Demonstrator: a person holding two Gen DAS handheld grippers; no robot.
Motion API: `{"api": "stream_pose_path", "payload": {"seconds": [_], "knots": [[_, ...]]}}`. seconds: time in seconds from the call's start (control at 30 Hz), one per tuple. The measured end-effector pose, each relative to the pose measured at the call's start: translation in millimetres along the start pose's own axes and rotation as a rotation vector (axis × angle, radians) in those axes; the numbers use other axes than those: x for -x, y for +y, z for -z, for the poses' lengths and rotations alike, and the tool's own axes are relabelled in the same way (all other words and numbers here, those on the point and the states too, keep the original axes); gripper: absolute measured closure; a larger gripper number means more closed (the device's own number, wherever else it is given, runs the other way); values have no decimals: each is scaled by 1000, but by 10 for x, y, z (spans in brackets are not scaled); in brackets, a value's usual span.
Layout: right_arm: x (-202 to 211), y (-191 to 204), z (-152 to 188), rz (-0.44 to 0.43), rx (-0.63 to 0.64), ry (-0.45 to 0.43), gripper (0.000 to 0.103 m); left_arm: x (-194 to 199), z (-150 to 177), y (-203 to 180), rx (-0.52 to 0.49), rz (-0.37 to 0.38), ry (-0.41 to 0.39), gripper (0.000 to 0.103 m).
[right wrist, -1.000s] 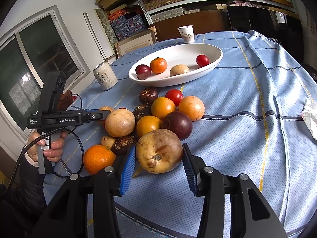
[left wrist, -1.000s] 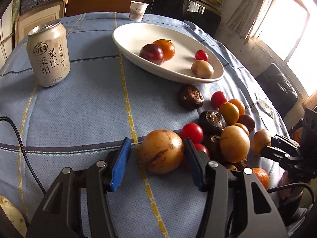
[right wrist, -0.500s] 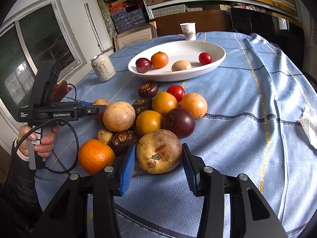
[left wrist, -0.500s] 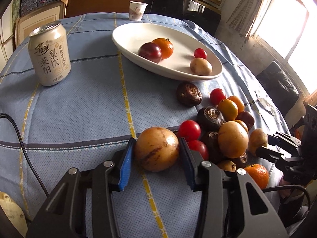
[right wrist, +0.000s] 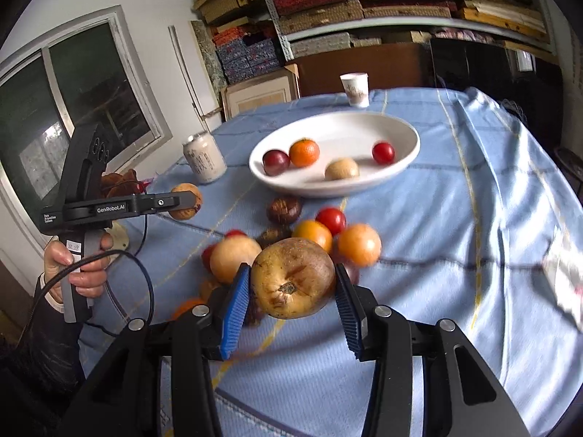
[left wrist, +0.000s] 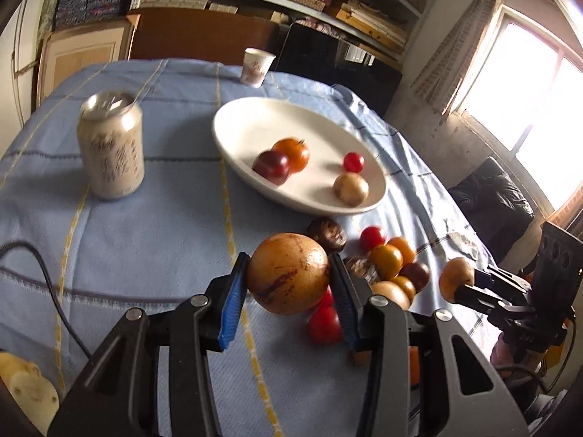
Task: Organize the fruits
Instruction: 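Release the brown pear on the plate with the right tool while the left tool releases the tan fruit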
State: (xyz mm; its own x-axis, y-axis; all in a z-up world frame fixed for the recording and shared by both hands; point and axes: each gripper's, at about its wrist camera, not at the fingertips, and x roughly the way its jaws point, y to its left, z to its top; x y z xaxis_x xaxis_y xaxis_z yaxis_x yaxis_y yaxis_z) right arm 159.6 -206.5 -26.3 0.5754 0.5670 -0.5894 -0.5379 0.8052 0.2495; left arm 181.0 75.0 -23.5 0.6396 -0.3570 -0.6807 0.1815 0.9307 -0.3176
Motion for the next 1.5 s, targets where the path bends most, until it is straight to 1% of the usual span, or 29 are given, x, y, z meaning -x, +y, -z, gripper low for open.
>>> {"api": "stream_pose_path", "payload": {"seconds": [0.1,0.2,0.27,0.33,0.4,0.47,0.57,0.63,0.67,0.7,0.73,0.77,0.8,0.87,0.93,0.97,1.0,1.07,1.13,1.2,1.27,1.33,1.37,1.43,1.5], "knots": [[-45,-16,-236,0,26,-39,57,-12,-247,-151,-20,37,-17,60],[-224,-92,-507,16,33,-65,57,-158,-522,-298,-31,67,-22,60],[-438,-210,-698,48,17,-67,57,-318,-677,-386,-40,56,-15,60],[-629,-321,-808,73,-1,-58,57,-504,-812,-446,-44,39,0,60],[-832,-438,-898,100,-26,-41,57,-717,-922,-452,-30,-4,29,60],[-997,-521,-949,91,-45,-14,57,-855,-980,-421,-5,-33,55,60],[-1131,-567,-974,54,-68,10,56,-1036,-1032,-357,28,-27,103,59],[-1173,-557,-982,54,-60,16,55,-1127,-1021,-339,29,-40,127,59],[-1168,-546,-983,54,-49,13,53,-1158,-1008,-332,30,-45,135,57],[-1148,-535,-983,55,-43,7,52,-1167,-1000,-324,36,-35,135,50],[-1131,-530,-984,54,-40,0,50,-1150,-999,-327,44,-25,122,46],[-1094,-519,-982,48,-36,-11,47,-1123,-999,-322,50,-22,110,37],[-1061,-511,-979,46,-35,-21,46,-1065,-999,-328,59,-23,88,24],[-984,-500,-958,38,-37,-35,44,-925,-985,-335,67,-31,50,16],[-904,-520,-934,16,-49,-44,43,-763,-950,-337,58,-36,15,13],[-853,-532,-905,7,-57,-50,39,-652,-909,-323,57,-50,-3,9],[-803,-546,-873,3,-63,-56,39,-567,-860,-301,57,-65,-16,6],[-722,-565,-807,5,-68,-61,39,-421,-742,-230,63,-90,-37,5],[-647,-567,-723,1,-70,-57,39,-287,-575,-116,80,-144,-53,5],[-562,-539,-612,-14,-61,-50,39,-215,-436,-13,90,-189,-53,5],[-476,-491,-481,-26,-48,-46,39,-167,-288,145,128,-252,-46,5],[-381,-447,-368,-67,-45,-47,39,-127,-166,280,173,-292,-36,5],[-337,-427,-327,-86,-44,-48,39,-109,-115,340,195,-298,-34,5],[-248,-397,-240,-122,-45,-50,39,-62,-28,429,242,-280,-30,5],[-173,-355,-131,-144,-38,-41,39,-24,9,449,258,-286,-35,5]]}}
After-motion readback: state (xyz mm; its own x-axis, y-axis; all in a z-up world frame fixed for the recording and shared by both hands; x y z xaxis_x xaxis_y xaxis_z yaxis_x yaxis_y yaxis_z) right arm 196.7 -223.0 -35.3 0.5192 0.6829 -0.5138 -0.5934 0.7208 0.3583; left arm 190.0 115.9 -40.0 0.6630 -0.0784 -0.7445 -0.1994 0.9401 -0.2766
